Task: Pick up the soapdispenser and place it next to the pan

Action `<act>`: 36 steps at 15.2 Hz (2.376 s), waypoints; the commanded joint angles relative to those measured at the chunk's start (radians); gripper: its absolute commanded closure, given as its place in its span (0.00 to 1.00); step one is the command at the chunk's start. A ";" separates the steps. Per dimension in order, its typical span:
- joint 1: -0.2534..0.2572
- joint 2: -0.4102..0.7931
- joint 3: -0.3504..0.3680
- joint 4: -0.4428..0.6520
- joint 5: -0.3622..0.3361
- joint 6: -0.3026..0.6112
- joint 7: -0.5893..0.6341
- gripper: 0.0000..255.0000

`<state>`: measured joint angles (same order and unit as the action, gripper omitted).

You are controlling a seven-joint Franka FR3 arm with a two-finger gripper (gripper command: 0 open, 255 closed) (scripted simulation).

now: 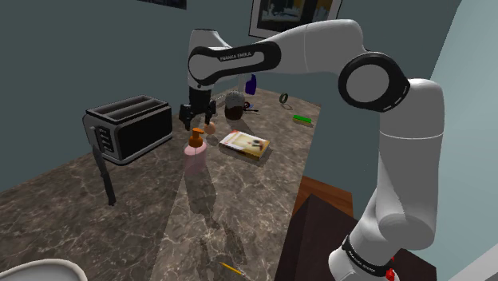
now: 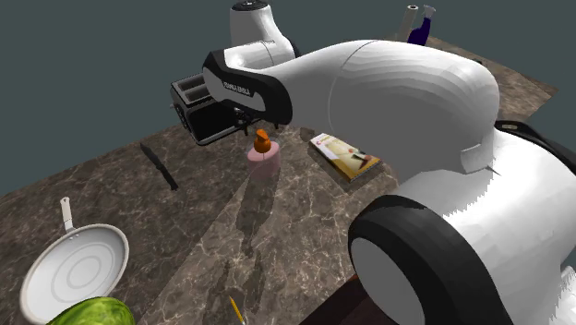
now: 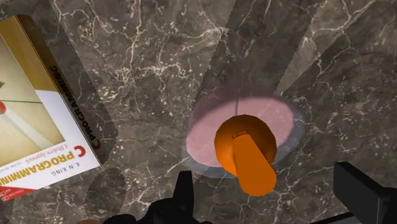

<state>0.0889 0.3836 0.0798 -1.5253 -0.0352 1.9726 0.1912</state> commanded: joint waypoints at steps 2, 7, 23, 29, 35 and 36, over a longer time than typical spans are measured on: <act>0.000 0.021 -0.001 -0.011 -0.002 0.033 0.000 0.00; 0.000 0.037 -0.002 -0.036 -0.003 0.073 0.001 0.00; 0.000 0.037 -0.002 -0.036 -0.003 0.073 0.001 1.00; 0.000 0.019 -0.001 0.019 -0.001 0.001 -0.001 1.00; 0.001 0.009 0.000 0.084 0.000 -0.075 -0.002 1.00; 0.001 0.008 0.000 0.097 0.000 -0.088 -0.002 1.00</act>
<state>0.0893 0.3944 0.0795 -1.4380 -0.0350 1.8964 0.1884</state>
